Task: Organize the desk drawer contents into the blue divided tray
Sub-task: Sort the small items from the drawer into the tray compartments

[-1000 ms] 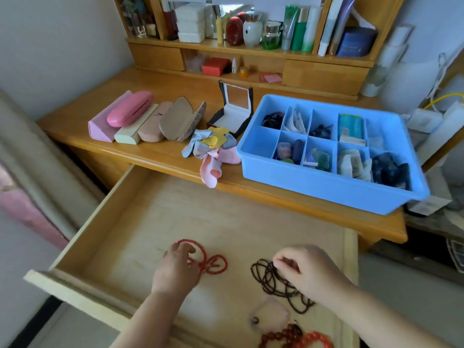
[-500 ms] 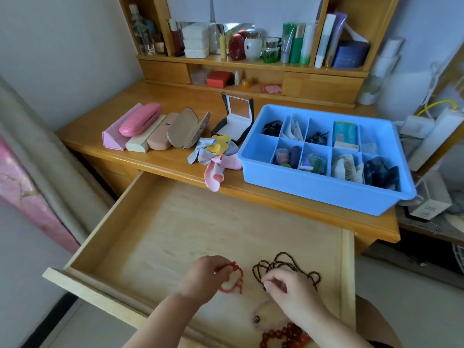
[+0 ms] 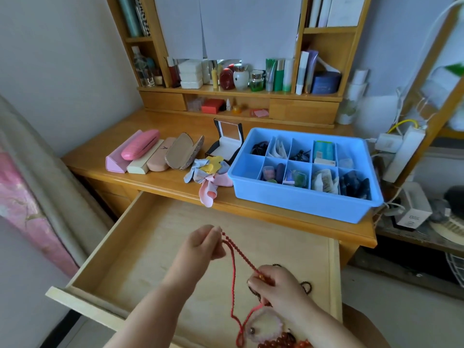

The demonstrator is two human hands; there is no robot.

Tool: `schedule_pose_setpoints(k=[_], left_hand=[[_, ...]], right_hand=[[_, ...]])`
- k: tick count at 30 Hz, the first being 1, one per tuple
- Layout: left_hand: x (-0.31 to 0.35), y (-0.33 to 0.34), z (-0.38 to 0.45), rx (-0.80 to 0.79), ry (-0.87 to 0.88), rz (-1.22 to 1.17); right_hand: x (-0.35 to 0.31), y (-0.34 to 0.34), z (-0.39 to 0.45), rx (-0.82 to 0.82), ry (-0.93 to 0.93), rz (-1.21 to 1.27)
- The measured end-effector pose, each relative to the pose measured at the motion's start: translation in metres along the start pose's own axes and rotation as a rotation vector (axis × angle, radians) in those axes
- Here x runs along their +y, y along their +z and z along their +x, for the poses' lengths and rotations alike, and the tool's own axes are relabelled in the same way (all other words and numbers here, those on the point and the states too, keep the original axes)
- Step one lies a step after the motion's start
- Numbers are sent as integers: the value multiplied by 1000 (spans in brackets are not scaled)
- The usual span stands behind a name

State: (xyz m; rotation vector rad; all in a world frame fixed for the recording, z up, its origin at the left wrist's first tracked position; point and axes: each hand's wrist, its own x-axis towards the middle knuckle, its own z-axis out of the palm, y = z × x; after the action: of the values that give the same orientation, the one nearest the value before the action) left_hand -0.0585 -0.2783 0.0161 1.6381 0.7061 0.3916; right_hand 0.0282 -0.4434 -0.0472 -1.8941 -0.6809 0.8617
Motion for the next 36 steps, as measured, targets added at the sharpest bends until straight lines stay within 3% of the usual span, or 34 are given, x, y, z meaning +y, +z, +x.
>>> schedule_pose_setpoints(k=[2,8,11,14,16,18,20,24,28,32,36], left_hand=[[5,-18,10,140,-34,-64],[3,-82,32,388,-165,-574],[1,-92,27,474,-116,-383],[10,-71,8,224,92,259],[19,-44,-4,-100,243,515],[22,-15,-11,-337,297,587],[21,6,-13,-381,295,534],[19,25,-1,-129,198,330],[9,14,13,-48,-7,121],[-11,-12,18,-141,-251,-298],[-37,-34,12,-253,-420,-352]], right_hand=[[5,-10,-3,62,33,-21],[19,-42,-9,120,166,118],[14,-49,-11,74,183,394],[-9,-49,-10,19,50,893],[-30,-44,-5,-4,-65,883],[-49,-34,-2,-9,-129,689],[-60,-26,0,-46,-147,560],[-61,-27,1,-83,-50,592],[-54,-33,-4,-229,122,629],[-48,-50,-7,-343,135,1022],[-40,-71,-3,-188,95,1404]])
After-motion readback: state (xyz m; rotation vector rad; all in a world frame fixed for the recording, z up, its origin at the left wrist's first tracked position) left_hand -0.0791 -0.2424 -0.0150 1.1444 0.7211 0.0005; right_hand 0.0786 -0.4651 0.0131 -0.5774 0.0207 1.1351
